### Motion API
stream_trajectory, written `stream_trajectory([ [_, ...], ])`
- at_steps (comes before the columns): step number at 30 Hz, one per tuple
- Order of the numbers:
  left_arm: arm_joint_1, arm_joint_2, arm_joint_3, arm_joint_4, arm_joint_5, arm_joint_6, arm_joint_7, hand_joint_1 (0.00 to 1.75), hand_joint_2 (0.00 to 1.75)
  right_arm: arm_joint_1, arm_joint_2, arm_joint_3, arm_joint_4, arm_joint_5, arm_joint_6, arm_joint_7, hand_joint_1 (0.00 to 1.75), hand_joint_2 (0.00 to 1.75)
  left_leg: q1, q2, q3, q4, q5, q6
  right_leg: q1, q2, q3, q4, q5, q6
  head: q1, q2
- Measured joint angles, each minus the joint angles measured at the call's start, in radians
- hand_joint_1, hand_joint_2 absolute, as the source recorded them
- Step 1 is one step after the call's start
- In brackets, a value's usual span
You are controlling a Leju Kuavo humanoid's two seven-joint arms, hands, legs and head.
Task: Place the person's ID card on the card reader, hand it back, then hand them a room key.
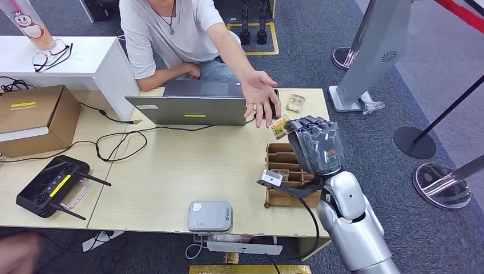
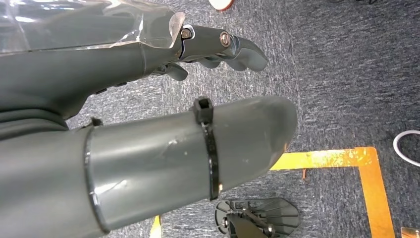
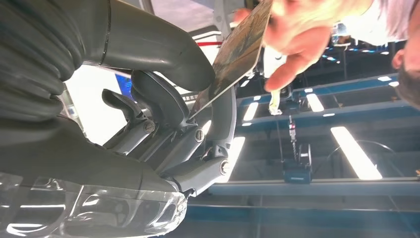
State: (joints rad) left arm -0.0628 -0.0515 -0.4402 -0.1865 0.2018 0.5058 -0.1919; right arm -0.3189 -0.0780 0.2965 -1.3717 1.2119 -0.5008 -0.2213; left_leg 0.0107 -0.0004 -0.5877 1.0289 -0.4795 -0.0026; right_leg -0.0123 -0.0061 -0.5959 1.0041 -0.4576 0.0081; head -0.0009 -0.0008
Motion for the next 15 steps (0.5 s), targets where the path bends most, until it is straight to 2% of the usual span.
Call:
stream_trajectory([
  [15,-0.017,-0.006,0.000,0.000,-0.005,0.001,0.021,0.00,0.00,-0.148,0.075,0.062,0.205,-0.018,0.000,-0.003,1.75,1.75,0.000,0.000,0.000,0.000,0.001,-0.001,0.000,0.000,0.000,0.000,0.000,0.000,0.000,0.000],
])
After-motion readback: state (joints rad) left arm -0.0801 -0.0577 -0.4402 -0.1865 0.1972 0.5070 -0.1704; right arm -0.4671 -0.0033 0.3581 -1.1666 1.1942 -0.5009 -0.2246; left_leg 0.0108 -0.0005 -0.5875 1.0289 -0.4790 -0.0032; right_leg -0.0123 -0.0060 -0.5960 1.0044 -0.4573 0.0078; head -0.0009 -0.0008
